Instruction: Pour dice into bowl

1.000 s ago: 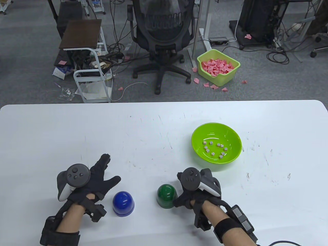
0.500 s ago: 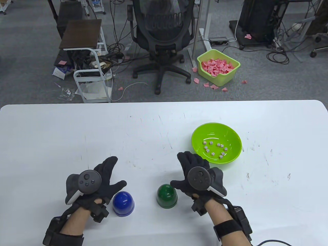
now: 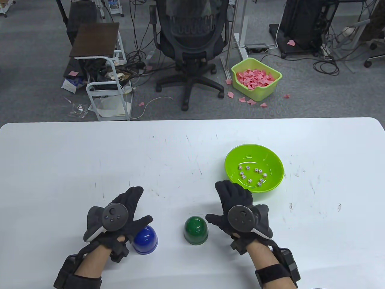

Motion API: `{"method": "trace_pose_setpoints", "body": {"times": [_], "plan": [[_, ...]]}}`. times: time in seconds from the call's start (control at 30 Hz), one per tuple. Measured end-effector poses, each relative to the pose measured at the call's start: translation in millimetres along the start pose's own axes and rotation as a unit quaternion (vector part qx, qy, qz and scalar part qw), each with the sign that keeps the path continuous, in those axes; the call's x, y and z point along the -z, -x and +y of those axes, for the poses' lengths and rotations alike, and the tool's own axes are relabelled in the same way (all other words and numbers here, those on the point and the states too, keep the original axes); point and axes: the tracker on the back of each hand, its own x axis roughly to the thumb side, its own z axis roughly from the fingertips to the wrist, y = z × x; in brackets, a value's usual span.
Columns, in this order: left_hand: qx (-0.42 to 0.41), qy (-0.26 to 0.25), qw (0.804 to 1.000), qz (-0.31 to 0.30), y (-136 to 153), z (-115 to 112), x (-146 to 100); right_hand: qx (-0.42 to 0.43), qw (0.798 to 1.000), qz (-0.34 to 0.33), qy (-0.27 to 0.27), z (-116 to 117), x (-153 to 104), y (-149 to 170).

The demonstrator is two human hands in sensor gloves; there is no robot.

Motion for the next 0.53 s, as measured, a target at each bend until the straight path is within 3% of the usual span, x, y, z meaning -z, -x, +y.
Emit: {"method": "trace_pose_setpoints", "body": {"times": [0.53], "plan": [[-0.001, 0.014, 1.0, 0.001, 2, -2, 1, 0.006, 1.0, -0.013, 0.002, 2, 0, -12]]}}
